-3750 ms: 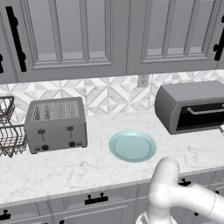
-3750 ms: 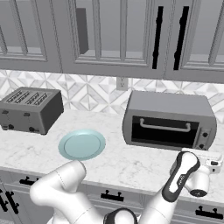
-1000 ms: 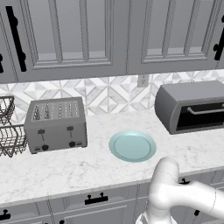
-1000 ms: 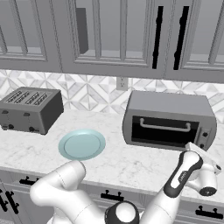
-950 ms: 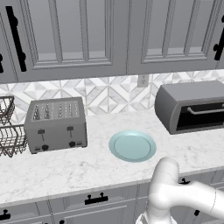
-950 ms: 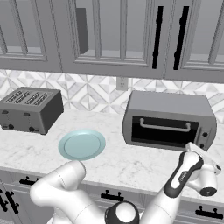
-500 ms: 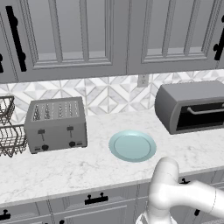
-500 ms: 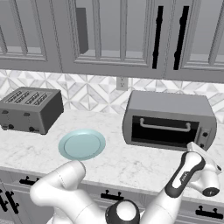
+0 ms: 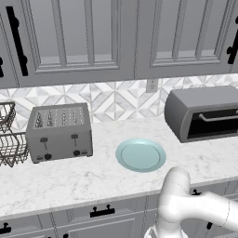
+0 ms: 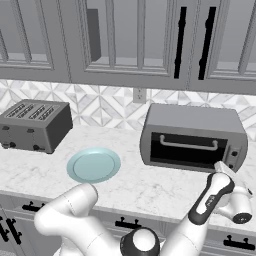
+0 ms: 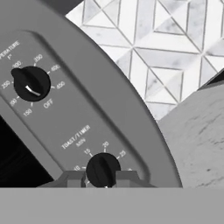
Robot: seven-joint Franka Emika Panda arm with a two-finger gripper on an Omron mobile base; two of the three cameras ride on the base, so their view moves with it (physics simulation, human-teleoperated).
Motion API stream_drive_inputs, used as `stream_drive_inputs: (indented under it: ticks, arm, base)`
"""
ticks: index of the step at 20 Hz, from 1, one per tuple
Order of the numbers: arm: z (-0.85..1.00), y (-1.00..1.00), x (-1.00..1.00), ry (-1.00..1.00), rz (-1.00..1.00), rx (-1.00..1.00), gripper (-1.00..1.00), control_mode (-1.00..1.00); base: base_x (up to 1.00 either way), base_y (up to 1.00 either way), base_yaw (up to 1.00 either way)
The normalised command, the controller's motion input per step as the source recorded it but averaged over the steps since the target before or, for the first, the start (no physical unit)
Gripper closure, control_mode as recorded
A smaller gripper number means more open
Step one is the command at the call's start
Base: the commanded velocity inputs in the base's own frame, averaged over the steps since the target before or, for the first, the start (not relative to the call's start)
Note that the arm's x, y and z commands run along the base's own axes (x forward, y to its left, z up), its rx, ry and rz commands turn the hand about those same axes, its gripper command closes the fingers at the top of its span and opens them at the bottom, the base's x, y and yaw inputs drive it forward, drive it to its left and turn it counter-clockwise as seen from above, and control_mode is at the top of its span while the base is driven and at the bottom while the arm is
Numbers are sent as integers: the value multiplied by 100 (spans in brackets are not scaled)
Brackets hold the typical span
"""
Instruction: Pick up the kebab skewer and baguette bread, and place them inside the toaster oven. Close the toaster oven door and start by setting the timer.
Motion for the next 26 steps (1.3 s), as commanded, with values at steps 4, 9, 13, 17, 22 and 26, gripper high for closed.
stream_drive_inputs:
  ticks: [4, 9, 13, 17, 22, 26]
  arm:
    - [24, 6, 16, -3, -4, 25, 100, -100]
    - [20, 4, 14, -3, -4, 27, 100, -100]
    - [16, 1, 12, -3, -4, 26, 100, -100]
    - [19, 0, 15, -4, -5, 25, 100, -100]
    - [19, 0, 18, -4, -5, 24, 100, -100]
    - [15, 0, 16, -4, -5, 26, 100, -100]
  base:
    - [0, 0, 0]
    - [0, 0, 0]
    - [0, 0, 0]
    - [0, 0, 0]
    - [0, 0, 0]
    - [0, 0, 0]
